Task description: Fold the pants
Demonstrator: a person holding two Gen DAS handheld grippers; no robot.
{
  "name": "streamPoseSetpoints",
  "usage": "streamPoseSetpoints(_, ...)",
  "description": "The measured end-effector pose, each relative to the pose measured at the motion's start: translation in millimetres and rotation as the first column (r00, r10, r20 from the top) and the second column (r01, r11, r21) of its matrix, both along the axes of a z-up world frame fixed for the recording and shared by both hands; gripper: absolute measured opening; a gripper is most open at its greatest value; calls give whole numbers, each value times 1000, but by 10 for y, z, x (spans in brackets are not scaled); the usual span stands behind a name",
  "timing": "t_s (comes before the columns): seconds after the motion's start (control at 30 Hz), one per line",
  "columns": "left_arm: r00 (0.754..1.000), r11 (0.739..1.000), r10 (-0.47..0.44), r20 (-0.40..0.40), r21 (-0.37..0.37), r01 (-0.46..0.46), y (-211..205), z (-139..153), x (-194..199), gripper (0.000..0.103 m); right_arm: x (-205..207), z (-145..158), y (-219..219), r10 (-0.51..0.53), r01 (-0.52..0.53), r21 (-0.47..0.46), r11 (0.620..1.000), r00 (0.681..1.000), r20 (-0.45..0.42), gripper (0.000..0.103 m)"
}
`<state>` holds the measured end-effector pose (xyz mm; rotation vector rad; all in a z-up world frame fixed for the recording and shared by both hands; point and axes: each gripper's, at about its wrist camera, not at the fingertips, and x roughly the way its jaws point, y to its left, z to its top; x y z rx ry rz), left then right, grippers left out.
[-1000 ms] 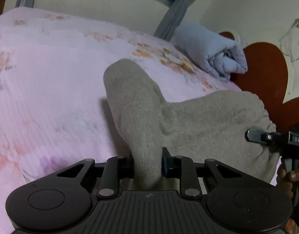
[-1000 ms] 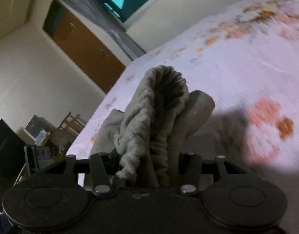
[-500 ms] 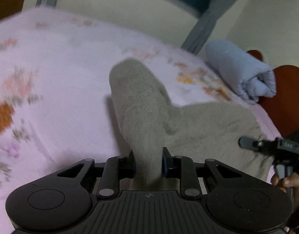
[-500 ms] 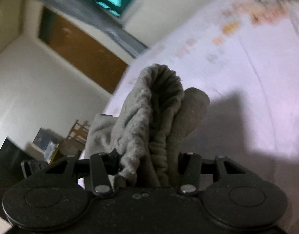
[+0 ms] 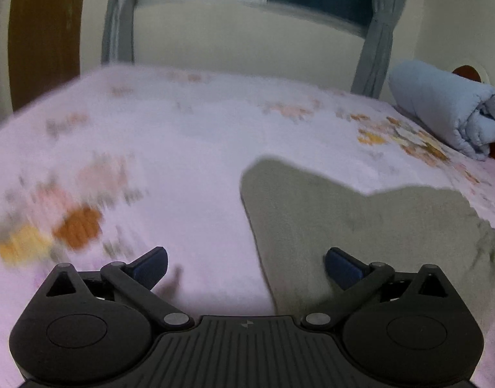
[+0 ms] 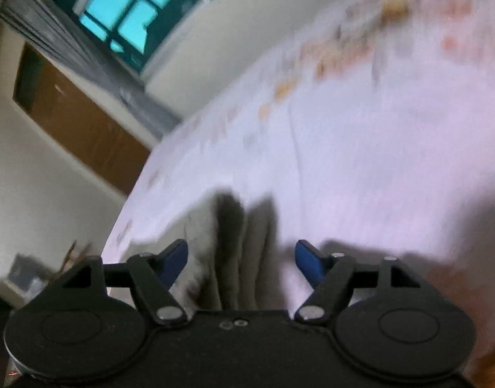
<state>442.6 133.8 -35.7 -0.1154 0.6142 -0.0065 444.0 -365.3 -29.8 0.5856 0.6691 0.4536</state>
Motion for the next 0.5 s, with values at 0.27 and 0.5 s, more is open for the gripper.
streamPoseSetpoints(0.27,992,976,126,-10,182,-122,-247,111,550,103,334,435,1000,204,-179,-228,957,975,90,55)
streamPoseSetpoints(0.5,989,976,140,-41,172,-131,-254,-175,658,103,594,-48,1191,197,-183,-365,913,980,0,38)
